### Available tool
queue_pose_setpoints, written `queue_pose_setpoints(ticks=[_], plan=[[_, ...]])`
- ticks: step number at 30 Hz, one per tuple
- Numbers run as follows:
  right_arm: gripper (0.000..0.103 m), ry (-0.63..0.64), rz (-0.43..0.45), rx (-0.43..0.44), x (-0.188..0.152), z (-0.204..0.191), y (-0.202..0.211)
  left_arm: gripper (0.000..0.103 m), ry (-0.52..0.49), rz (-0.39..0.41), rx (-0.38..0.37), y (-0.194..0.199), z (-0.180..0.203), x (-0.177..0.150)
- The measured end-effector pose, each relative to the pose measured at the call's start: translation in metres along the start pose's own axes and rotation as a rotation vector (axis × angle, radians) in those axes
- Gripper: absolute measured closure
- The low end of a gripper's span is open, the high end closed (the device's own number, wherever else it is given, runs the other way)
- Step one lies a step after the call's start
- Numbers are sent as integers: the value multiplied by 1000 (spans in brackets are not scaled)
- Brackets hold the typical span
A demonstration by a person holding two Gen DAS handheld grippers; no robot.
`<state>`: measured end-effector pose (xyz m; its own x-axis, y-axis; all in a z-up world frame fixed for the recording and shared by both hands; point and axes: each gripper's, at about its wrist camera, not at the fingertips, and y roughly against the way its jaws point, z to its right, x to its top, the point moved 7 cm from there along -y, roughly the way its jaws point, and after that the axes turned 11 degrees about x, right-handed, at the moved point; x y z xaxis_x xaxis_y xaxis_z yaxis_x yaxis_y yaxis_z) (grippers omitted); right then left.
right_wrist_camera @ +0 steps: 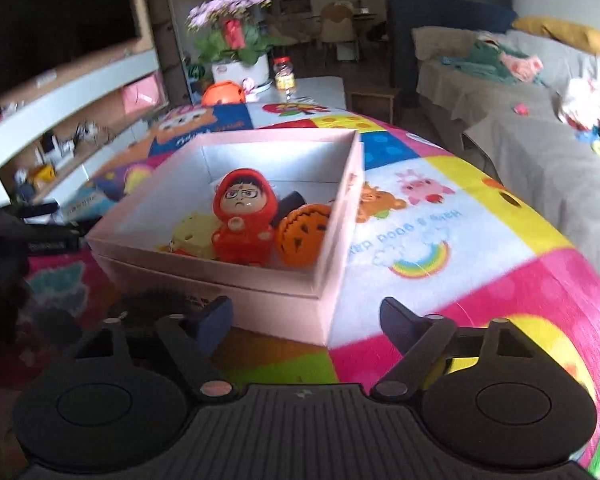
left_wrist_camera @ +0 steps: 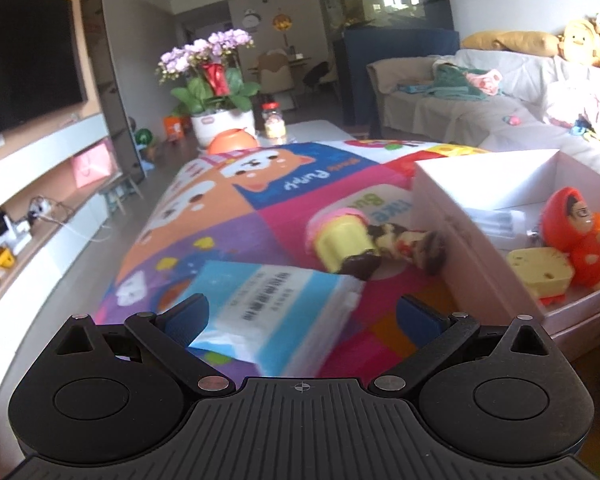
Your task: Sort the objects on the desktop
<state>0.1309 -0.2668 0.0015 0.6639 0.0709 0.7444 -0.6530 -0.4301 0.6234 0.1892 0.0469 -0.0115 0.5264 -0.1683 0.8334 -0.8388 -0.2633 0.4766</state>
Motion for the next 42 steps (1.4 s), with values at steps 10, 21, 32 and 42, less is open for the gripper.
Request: queue_pose_setpoints(ticks=[10, 21, 32, 42], plan=[[22, 117, -5, 27, 35, -17, -17, 0, 134, -51, 10, 19, -23, -23], [56, 580, -35, 97, 123, -145, -58, 0, 268, -146, -46, 32, -26, -58], [60, 913, -383, -70, 92, -199, -200, 0, 397, -158, -119, 32, -41, -66], [75, 869, -333, -64, 96, -205, -170, 0, 458, -155, -145, 32, -47, -67]])
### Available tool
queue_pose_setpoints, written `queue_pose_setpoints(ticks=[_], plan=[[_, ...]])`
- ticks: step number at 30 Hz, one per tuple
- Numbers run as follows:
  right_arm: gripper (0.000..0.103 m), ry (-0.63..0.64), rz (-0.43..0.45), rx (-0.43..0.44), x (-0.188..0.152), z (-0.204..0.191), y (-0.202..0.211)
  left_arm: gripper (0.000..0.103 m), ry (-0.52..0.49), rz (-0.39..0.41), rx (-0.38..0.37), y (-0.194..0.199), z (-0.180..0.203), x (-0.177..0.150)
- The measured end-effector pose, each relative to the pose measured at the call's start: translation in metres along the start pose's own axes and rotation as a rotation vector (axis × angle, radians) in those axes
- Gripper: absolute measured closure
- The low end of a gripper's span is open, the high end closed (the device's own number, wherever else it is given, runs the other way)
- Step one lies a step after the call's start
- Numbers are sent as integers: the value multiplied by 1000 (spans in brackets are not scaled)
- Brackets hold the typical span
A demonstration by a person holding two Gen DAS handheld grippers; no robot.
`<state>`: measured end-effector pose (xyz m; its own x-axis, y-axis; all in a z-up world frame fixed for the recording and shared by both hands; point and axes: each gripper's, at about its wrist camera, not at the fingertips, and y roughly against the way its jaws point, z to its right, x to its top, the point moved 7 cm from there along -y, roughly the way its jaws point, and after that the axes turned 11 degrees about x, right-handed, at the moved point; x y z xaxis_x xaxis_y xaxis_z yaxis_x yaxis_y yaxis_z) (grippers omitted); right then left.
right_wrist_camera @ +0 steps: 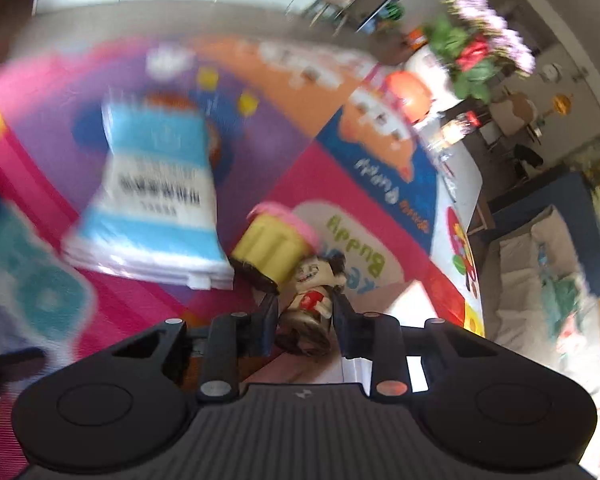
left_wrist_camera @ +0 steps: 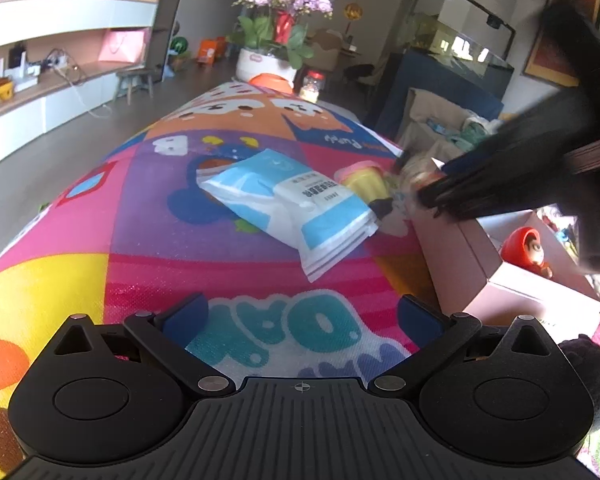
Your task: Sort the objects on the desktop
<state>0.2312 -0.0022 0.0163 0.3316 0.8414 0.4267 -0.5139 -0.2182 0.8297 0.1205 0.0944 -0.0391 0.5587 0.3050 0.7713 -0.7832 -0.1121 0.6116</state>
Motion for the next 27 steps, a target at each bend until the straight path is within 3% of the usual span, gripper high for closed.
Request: queue_pose_setpoints(ticks=[2, 5, 7, 10, 13, 16, 18, 21, 23, 25, 26, 27], plan=[[80, -73, 65, 60, -9, 3, 34, 0, 4, 0, -2, 0, 0, 0], [97, -184, 118, 175, -35, 2, 77, 0, 4, -1, -2, 1, 0, 0], [97, -234, 148, 286, -55, -5, 100, 0, 3, -1, -1, 0, 0, 0], [96, -254, 201, 315, -83, -14, 120, 0, -13, -3, 10, 0, 2, -1], [87, -307, 237, 285, -105, -15, 128, 0, -50, -4, 37, 0, 7, -2], [65, -378, 285, 236, -126, -6, 134, 0, -98, -3, 54, 1, 14, -2], [43, -420, 325, 194, -141, -1, 139, 0, -145, 2, 46, 3, 22, -1], [27, -484, 374, 149, -161, 10, 141, 0, -234, 36, 19, 2, 40, 7], [23, -537, 386, 132, -175, 16, 144, 1, -300, 81, 0, -2, 55, 17], [22, -598, 386, 119, -189, 23, 141, 16, -390, 128, -13, -9, 72, 25], [22, -626, 382, 108, -196, 27, 139, 35, -445, 133, -21, -15, 81, 27], [22, -657, 377, 91, -203, 30, 137, 43, -489, 131, -32, -22, 89, 29]])
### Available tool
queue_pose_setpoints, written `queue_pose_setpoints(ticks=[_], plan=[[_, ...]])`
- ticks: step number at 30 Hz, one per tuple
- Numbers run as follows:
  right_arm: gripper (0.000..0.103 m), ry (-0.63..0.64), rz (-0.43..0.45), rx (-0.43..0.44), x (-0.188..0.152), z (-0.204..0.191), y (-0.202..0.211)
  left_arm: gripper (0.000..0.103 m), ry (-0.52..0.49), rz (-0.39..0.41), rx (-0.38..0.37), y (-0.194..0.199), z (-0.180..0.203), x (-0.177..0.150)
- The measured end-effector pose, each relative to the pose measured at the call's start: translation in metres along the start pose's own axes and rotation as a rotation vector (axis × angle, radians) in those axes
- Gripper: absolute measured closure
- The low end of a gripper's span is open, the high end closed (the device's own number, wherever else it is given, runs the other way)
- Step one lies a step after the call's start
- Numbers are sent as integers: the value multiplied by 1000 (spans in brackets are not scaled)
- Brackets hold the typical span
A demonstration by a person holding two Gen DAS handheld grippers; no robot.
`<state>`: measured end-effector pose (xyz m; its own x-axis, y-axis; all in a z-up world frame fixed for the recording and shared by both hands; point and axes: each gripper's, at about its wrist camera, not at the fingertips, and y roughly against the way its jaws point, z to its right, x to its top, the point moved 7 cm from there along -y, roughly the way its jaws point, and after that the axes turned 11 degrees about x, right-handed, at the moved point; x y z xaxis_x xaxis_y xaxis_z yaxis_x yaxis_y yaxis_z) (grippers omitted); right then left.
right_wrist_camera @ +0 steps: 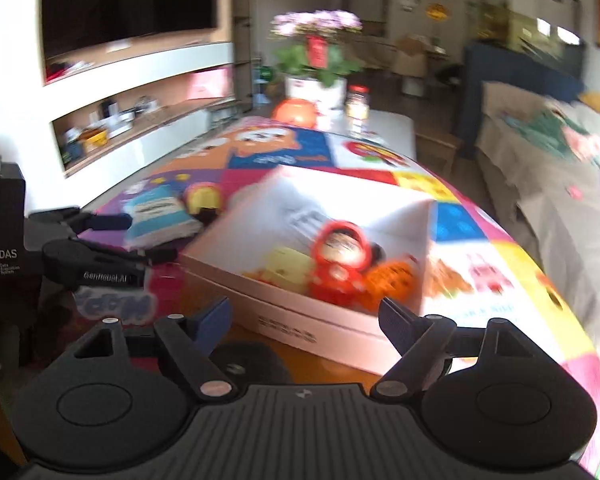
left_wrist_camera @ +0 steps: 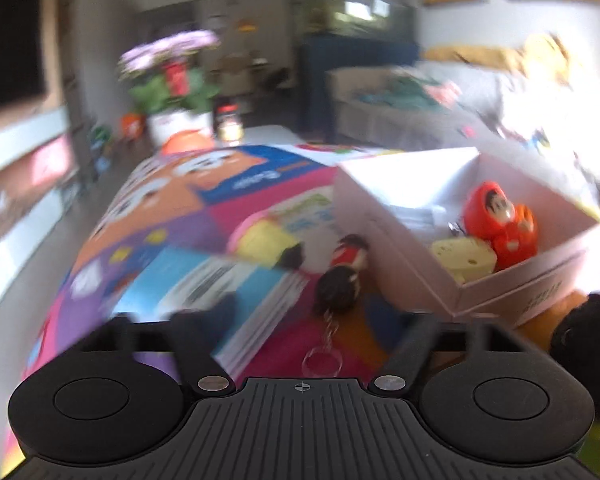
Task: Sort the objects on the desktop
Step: 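Grasp the small red-hatted doll keychain with the left gripper while the right holds the plush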
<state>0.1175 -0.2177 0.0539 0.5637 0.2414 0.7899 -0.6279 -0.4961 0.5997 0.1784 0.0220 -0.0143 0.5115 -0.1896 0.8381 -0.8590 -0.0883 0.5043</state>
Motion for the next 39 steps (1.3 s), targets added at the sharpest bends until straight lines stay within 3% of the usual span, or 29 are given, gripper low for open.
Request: queue_pose_setpoints(ticks=[6, 11, 14, 17, 20, 21, 24, 27, 29, 32, 36, 39], plan=[[20, -184, -2, -90, -24, 42, 8, 44, -105, 5, -176, -27, 22, 11], [19, -253, 3, -128, -34, 58, 9, 39, -37, -67, -277, -51, 19, 7], [19, -265, 14, -132, -36, 59, 9, 43, -34, -66, -209, -57, 13, 2], [18, -275, 22, -139, -35, 62, 6, 43, -20, -66, -196, -60, 14, 6], [18, -302, 23, -145, -36, 65, 1, 55, -76, -74, -176, -68, 24, 9], [18, -312, 24, -144, -37, 66, 0, 67, -68, -75, -180, -69, 25, 11], [18, -320, 33, -145, -38, 67, 2, 68, -41, -73, -147, -66, 17, 20], [17, -325, 48, -160, -41, 71, 8, 68, -17, 22, -97, -41, -5, 45], [17, -354, 54, -166, -43, 78, 8, 68, 11, 87, -146, -17, -16, 66], [17, -406, 55, -162, -48, 85, 2, 68, -39, 155, -114, 10, -18, 85], [17, -427, 65, -142, -53, 87, 1, 68, -81, 159, -90, 27, -13, 80], [17, -421, 67, -156, -56, 89, 4, 69, -27, 149, -98, 45, -26, 70]])
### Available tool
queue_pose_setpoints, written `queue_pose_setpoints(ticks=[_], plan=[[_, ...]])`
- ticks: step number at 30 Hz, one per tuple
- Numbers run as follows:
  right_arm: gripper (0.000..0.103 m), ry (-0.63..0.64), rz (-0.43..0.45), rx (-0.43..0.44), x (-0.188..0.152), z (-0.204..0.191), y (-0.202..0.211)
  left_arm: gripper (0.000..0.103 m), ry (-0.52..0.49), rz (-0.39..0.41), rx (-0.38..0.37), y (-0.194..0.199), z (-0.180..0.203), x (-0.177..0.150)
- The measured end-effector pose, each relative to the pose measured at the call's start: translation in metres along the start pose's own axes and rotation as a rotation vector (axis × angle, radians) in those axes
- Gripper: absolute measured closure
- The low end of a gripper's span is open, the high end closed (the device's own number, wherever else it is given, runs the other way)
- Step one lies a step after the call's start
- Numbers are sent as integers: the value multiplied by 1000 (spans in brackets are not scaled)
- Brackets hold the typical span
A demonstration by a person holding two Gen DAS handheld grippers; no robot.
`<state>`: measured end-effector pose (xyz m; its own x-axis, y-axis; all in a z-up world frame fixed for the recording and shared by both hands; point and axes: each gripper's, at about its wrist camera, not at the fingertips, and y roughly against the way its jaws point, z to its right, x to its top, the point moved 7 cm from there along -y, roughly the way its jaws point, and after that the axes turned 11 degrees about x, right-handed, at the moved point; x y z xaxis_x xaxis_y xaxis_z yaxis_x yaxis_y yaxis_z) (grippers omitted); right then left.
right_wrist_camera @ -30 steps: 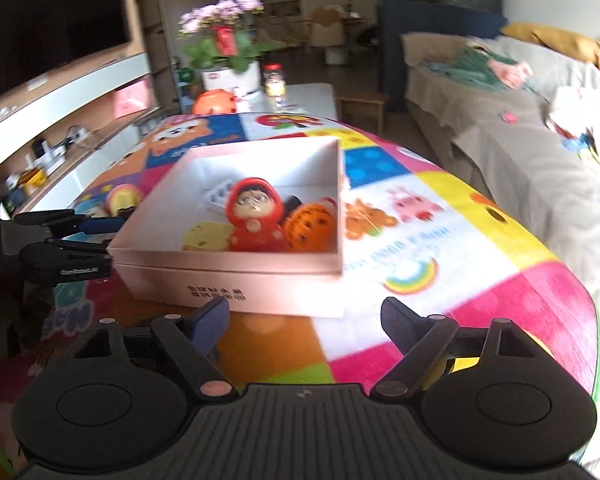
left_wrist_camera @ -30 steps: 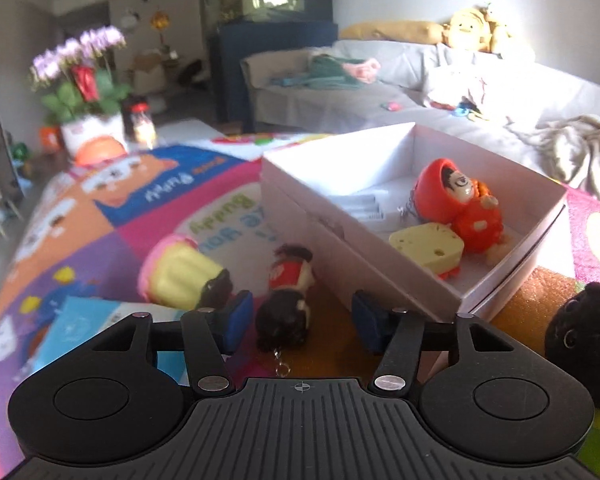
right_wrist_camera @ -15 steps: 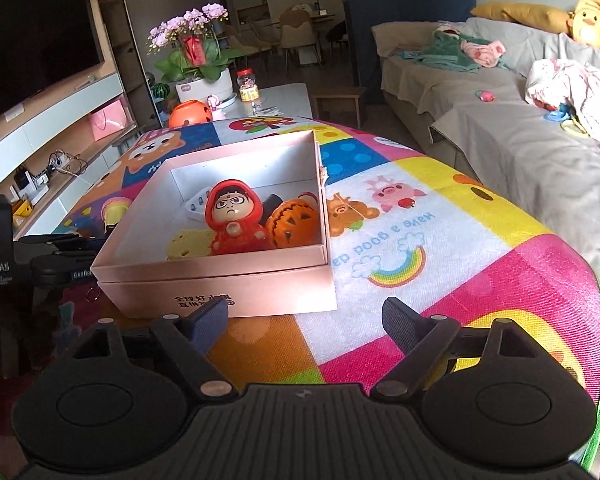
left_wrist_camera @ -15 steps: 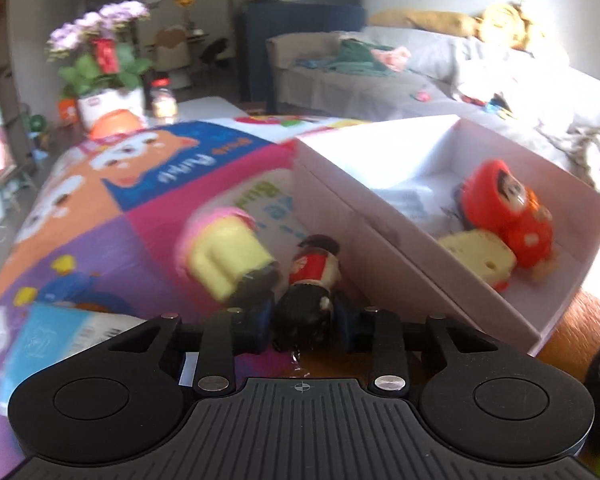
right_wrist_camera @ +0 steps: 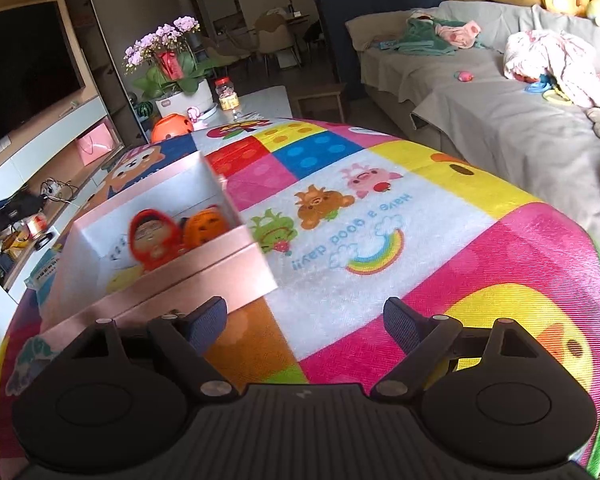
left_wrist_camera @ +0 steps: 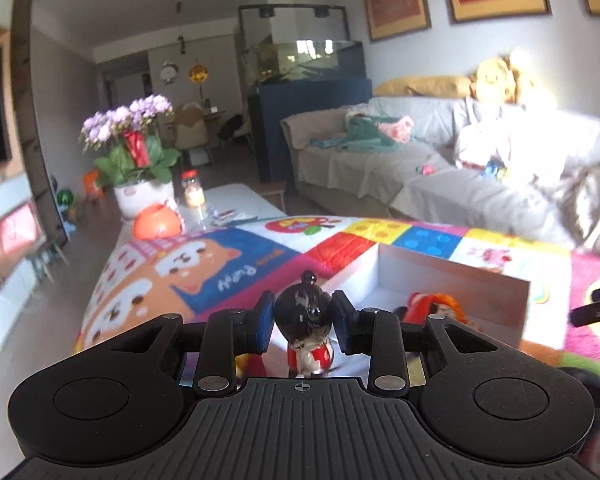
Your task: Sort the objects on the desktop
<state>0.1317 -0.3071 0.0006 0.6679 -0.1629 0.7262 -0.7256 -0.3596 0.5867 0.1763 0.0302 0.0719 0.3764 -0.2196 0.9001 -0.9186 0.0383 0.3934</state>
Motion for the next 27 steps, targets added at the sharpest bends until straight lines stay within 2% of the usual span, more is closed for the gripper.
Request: queue_pose_setpoints(ticks=[2, 3, 5, 6, 8, 12, 15, 17, 18, 20, 22, 24, 27], plan=[[17, -2, 0, -9, -1, 3, 1, 69, 14, -42, 35, -1, -7, -14], [17, -8, -2, -8, -1, 4, 0, 69, 13, -96, 32, -5, -7, -26], [17, -21, -10, -5, -2, 5, -4, 69, 39, -209, -22, -8, -6, -53], [17, -27, -12, -1, -2, 3, -5, 69, 39, -238, -38, -7, -5, -63], [17, -24, -12, 16, -4, -1, -6, 69, 16, -262, -28, -6, -3, -79], [17, -9, -28, 14, -5, -5, -11, 69, 98, -306, -44, -11, -9, -96], [17, -15, -31, 11, -6, -5, -12, 69, 97, -303, -36, -18, -8, -97], [17, -12, -34, 9, -6, -4, -11, 69, 126, -285, -30, -16, -10, -86], [17, -11, -36, 6, -6, -5, -12, 69, 167, -238, -40, -7, -14, -69], [17, -10, -34, 0, -6, -4, -10, 69, 226, -81, -48, 22, -26, -33], [17, -7, -29, -4, -6, -4, -7, 69, 252, 25, 4, 49, -40, -16], [16, -5, -28, -9, -6, -2, -6, 69, 262, 8, 36, 60, -46, -29], [16, -9, -31, -10, -7, -1, -9, 65, 249, -113, 42, 59, -42, -69]])
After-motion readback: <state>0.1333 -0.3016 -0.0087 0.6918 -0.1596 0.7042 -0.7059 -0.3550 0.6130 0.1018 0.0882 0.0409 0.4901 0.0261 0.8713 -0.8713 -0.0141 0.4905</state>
